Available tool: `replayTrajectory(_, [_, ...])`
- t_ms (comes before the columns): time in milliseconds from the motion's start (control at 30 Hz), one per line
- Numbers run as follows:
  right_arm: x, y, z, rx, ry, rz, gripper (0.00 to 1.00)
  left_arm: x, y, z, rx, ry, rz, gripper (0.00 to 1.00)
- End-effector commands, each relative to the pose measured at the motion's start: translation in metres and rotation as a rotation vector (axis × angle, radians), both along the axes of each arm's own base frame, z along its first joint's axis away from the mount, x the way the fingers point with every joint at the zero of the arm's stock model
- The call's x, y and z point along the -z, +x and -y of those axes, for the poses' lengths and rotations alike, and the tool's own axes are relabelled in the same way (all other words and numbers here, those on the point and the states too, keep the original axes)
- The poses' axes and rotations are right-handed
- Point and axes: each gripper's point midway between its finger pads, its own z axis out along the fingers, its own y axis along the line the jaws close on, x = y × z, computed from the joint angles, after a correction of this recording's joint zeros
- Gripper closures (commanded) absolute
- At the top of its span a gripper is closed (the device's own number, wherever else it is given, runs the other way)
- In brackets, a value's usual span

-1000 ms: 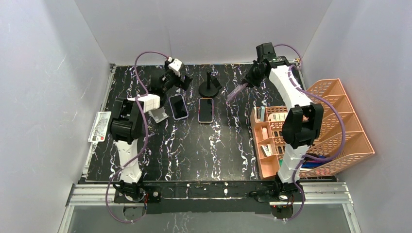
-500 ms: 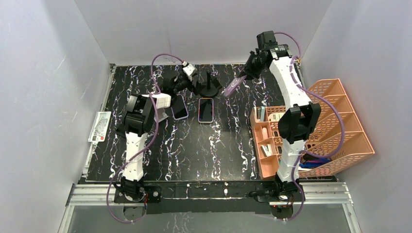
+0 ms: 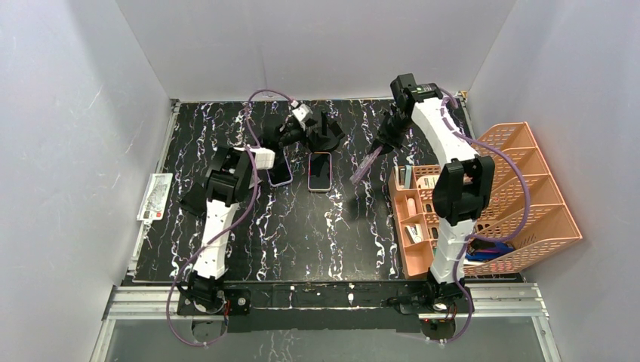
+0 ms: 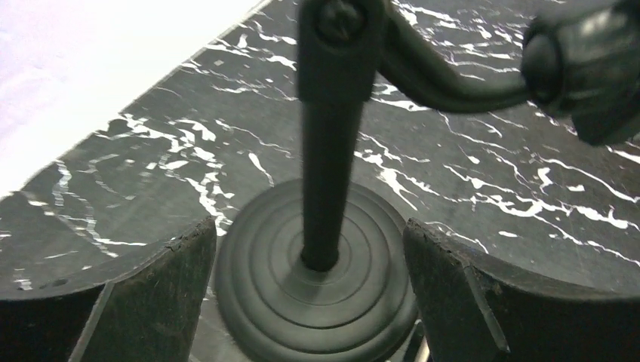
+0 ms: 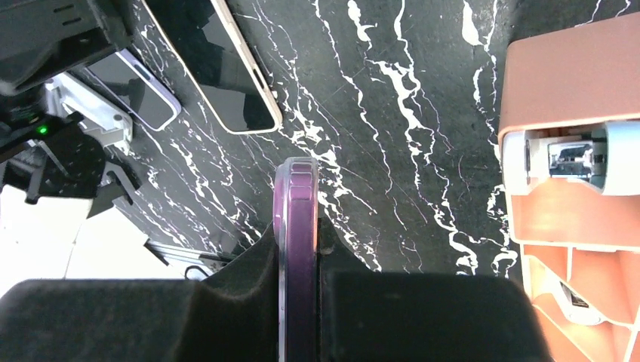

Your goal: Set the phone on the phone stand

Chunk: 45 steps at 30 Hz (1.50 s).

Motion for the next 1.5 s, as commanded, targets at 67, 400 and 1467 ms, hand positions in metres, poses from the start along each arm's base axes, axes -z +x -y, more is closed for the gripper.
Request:
replayTrajectory(67, [-0.04,-0.009,-0.006,-0.002,0.062,0.105,0.99,-0.014,-0.01,0.028,0.078,-0.034,0.023,0.13])
replayTrajectory(400, [-0.041,-0.013,-0.007,-0.016,0.073,0.125,0.99,-0.009,-0.006,0.049,0.061,-0.039,0.034,1.0])
replayTrajectory(1467, [-0.137,-0.126,-0.001,-0.162,0.26,0.354,0.99,-0.144,-0.192,0.042,-0.322,0.023,0.29,1.0])
